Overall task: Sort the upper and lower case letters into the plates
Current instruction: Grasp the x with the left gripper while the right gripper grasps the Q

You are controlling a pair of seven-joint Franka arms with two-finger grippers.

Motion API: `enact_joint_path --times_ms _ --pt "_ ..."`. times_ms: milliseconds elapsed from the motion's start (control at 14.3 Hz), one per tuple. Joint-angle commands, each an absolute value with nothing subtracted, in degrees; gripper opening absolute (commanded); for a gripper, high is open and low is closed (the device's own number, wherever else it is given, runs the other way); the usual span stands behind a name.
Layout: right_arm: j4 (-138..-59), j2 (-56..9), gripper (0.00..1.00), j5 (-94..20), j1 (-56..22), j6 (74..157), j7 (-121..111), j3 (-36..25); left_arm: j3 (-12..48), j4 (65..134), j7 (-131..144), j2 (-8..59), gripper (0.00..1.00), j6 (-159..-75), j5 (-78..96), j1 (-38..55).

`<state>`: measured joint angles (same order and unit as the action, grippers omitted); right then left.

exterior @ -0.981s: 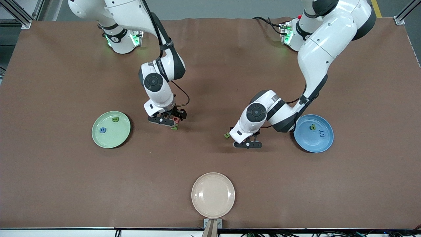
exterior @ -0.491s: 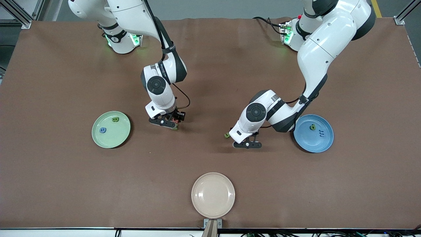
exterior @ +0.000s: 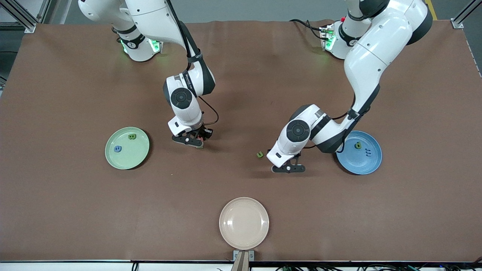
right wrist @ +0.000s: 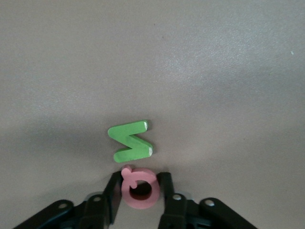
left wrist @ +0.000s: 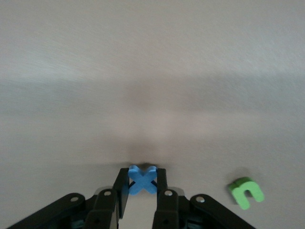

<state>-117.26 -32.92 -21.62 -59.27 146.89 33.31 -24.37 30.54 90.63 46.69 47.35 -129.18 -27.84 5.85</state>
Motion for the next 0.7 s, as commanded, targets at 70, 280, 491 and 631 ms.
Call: enact_joint_path --times_ms 70,280,491,631 --pt "-116.63 -33.57 0.14 -22.94 -60.12 146.78 33.92 -24.96 30.94 96.92 44.14 38.52 0.06 -125.95 -28.92 1.25" --pt "-116.72 -32.35 0.03 -22.94 -59.15 145.29 32.87 -25.57 34.08 106.14 39.04 31.93 0.06 -126.64 -28.92 -6.91" --pt "-116.63 -27.61 0.02 -22.76 -57.66 136.08 26.84 -29.34 42.77 114.32 32.02 29.01 0.06 -129.89 -29.09 -22.36" --pt "-116.98 -25.06 0.01 -22.68 -57.57 131.42 20.95 -33.9 46.04 118.37 29.01 29.0 0.06 -132.44 -33.71 -30.11"
